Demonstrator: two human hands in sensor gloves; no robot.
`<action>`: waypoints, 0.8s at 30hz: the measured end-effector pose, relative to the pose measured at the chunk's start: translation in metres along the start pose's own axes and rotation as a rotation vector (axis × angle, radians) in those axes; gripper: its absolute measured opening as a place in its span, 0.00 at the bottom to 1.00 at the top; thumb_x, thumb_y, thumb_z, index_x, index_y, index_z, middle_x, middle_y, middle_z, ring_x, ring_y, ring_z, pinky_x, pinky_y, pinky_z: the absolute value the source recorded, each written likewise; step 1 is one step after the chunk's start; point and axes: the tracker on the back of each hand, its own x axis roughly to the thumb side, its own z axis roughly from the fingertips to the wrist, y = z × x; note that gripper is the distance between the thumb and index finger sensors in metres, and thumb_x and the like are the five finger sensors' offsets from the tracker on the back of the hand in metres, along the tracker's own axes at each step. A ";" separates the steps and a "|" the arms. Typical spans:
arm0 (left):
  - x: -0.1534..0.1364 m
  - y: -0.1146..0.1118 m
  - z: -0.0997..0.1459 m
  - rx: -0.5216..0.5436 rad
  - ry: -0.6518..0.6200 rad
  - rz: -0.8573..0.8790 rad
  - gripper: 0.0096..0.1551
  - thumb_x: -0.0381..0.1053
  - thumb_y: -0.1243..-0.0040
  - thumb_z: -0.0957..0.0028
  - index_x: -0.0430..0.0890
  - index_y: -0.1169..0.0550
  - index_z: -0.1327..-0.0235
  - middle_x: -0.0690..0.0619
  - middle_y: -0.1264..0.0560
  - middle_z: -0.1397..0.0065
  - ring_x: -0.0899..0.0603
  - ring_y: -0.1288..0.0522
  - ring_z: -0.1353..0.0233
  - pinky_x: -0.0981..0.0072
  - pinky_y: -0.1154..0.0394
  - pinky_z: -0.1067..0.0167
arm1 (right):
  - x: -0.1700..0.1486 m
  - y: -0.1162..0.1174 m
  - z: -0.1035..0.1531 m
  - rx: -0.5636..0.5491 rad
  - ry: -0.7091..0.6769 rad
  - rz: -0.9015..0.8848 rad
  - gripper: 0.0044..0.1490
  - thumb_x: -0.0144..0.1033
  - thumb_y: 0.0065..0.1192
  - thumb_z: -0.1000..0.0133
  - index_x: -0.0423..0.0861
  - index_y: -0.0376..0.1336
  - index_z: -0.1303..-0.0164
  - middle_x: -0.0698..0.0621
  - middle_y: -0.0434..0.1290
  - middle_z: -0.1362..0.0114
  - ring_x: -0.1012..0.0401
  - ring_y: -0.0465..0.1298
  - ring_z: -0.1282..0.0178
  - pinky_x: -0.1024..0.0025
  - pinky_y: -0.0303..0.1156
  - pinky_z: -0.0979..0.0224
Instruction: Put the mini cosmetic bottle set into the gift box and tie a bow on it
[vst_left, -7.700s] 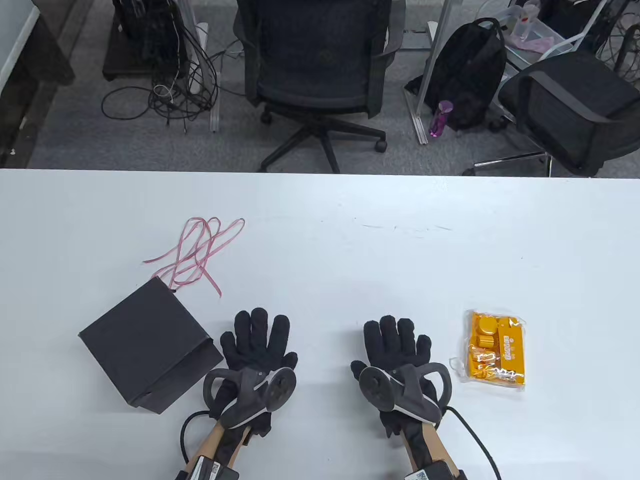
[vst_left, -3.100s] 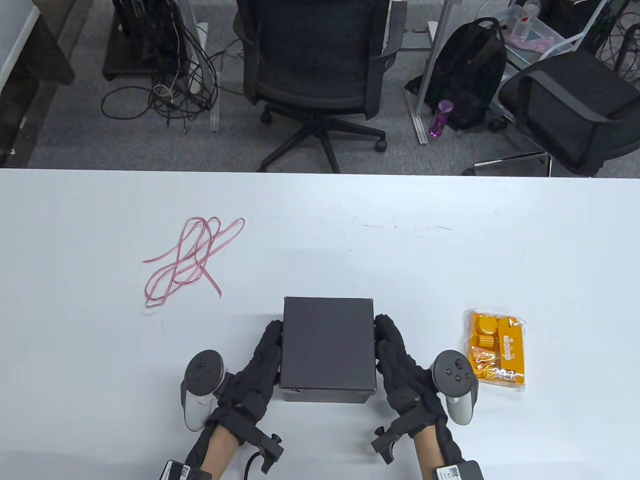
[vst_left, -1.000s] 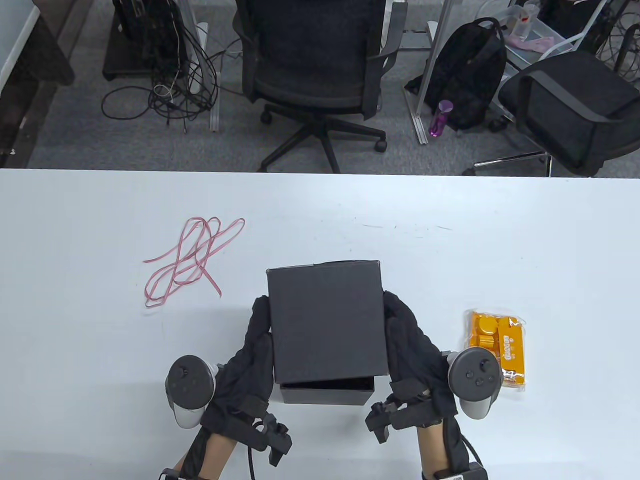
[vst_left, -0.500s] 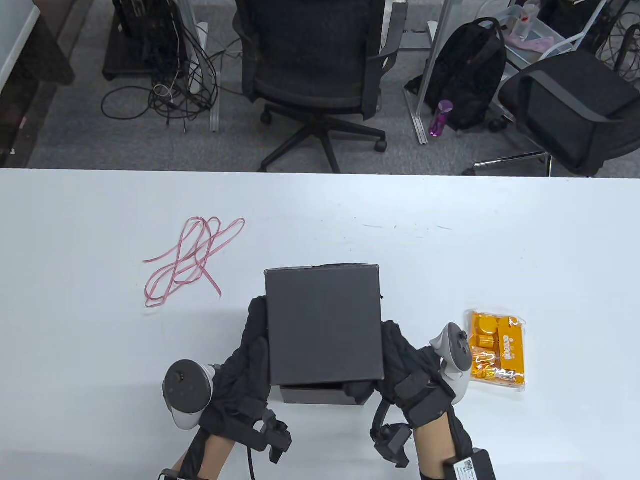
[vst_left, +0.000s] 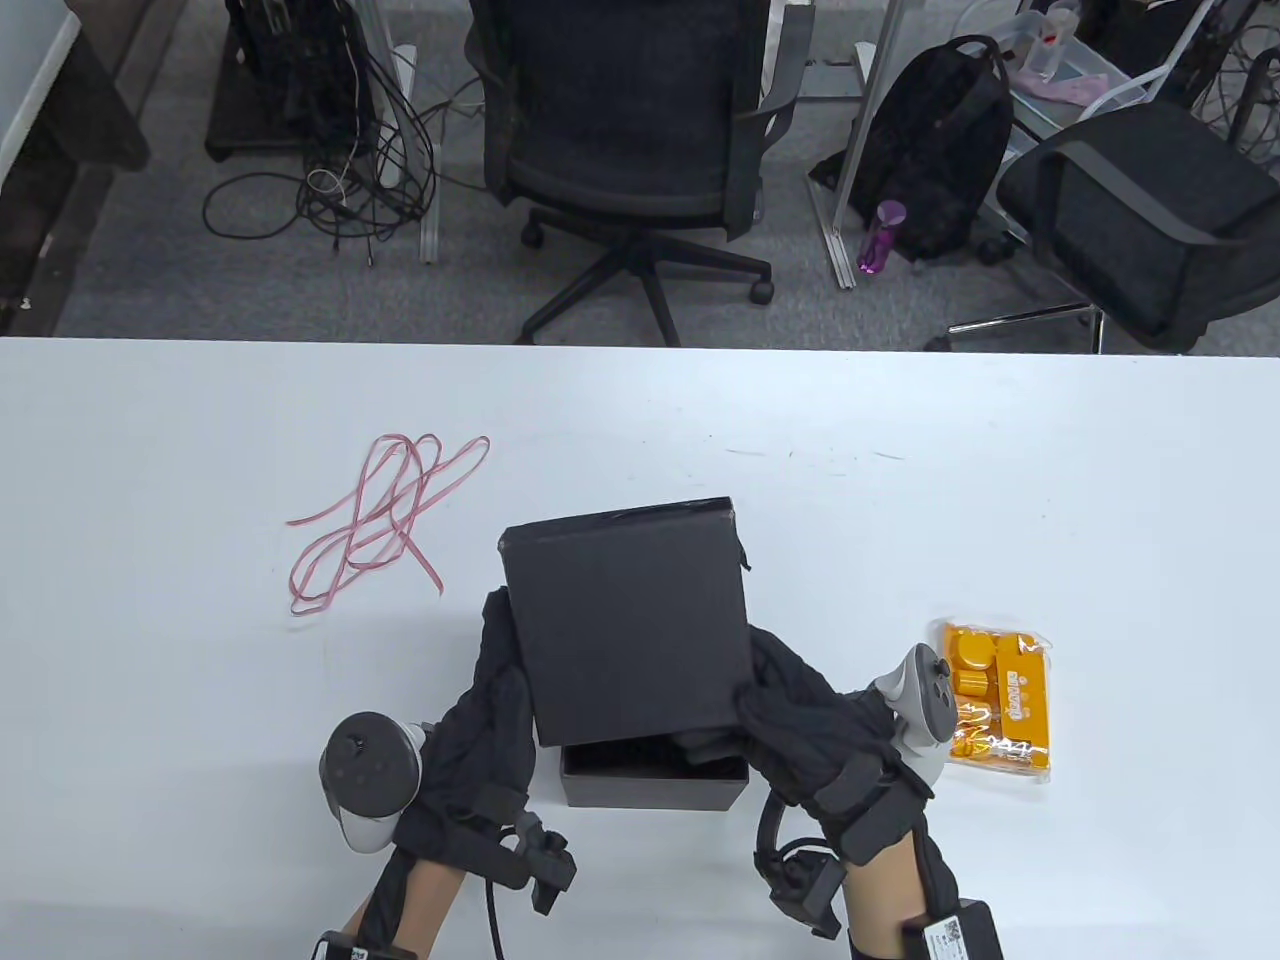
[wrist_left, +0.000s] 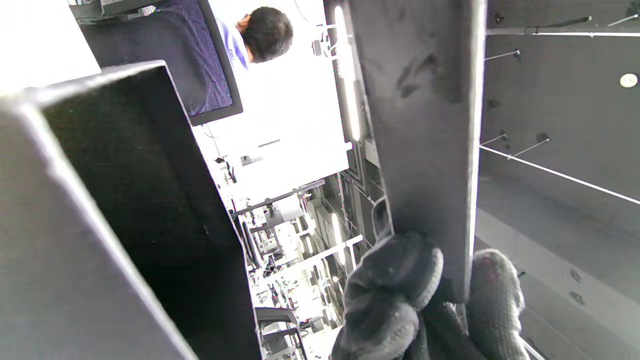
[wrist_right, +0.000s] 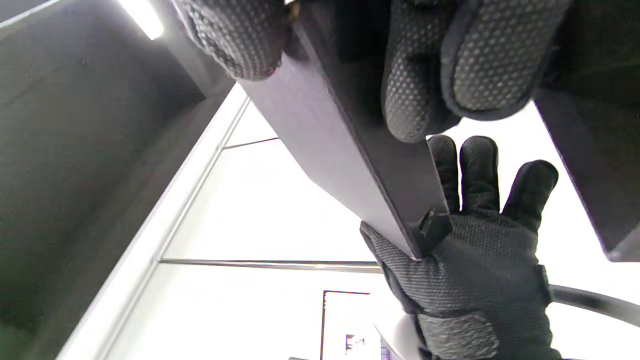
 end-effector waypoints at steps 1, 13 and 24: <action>-0.001 0.001 0.000 -0.004 0.004 -0.003 0.36 0.64 0.77 0.37 0.63 0.60 0.15 0.29 0.53 0.13 0.17 0.49 0.17 0.16 0.42 0.30 | 0.001 0.000 0.000 0.003 -0.010 0.005 0.47 0.35 0.57 0.34 0.24 0.43 0.17 0.34 0.66 0.27 0.34 0.75 0.37 0.40 0.74 0.36; -0.051 0.028 0.005 0.145 0.191 -0.216 0.38 0.63 0.65 0.34 0.45 0.40 0.15 0.36 0.41 0.17 0.25 0.35 0.21 0.26 0.34 0.31 | 0.029 -0.018 0.015 -0.202 -0.178 0.248 0.35 0.32 0.66 0.42 0.39 0.58 0.25 0.42 0.69 0.34 0.44 0.79 0.44 0.47 0.78 0.39; -0.087 0.034 0.016 0.140 0.348 -0.315 0.36 0.61 0.62 0.34 0.44 0.37 0.17 0.36 0.39 0.18 0.24 0.33 0.23 0.27 0.32 0.32 | 0.048 -0.048 0.036 -0.542 -0.016 1.139 0.30 0.24 0.63 0.41 0.38 0.63 0.26 0.37 0.69 0.31 0.37 0.78 0.39 0.41 0.76 0.37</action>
